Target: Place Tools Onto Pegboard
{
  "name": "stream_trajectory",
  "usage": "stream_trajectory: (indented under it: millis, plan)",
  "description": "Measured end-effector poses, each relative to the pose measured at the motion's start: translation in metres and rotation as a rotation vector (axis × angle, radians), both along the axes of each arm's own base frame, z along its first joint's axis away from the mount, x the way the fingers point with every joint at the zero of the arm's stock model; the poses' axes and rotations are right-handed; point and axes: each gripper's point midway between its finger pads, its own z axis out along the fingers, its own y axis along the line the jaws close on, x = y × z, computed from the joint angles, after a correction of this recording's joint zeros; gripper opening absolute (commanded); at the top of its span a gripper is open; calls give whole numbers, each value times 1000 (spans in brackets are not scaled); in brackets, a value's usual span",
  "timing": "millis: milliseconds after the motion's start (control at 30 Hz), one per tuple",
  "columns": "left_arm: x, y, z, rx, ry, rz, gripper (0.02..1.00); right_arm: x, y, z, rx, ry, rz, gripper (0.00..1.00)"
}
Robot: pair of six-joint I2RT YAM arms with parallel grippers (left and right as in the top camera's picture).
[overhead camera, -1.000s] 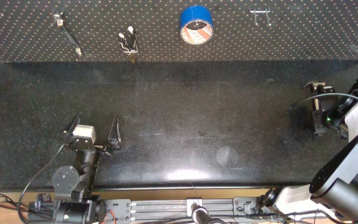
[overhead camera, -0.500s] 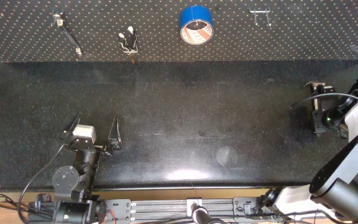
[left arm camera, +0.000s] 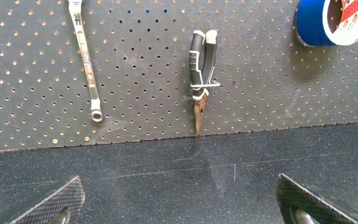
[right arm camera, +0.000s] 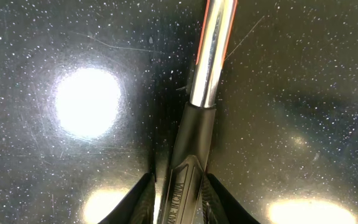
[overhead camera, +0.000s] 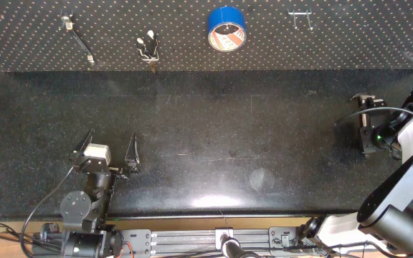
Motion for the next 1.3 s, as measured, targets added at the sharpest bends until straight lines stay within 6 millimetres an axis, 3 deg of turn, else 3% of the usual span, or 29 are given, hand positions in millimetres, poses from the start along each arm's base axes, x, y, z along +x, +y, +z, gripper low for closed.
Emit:
stream_trajectory:
  millis: [200,467,933,1033,1300]
  plan:
    - [0,0,0,0,0,0,996,0,0,0,1,1,0,261]
    - [0,0,0,0,0,0,996,0,0,-2,4,5,0,152]
    - [0,0,0,0,0,0,996,0,0,-2,2,3,0,150]
    - [0,0,0,0,0,0,993,0,0,-2,2,2,0,84]
    - [0,0,0,0,0,0,996,0,0,-2,2,2,0,80]
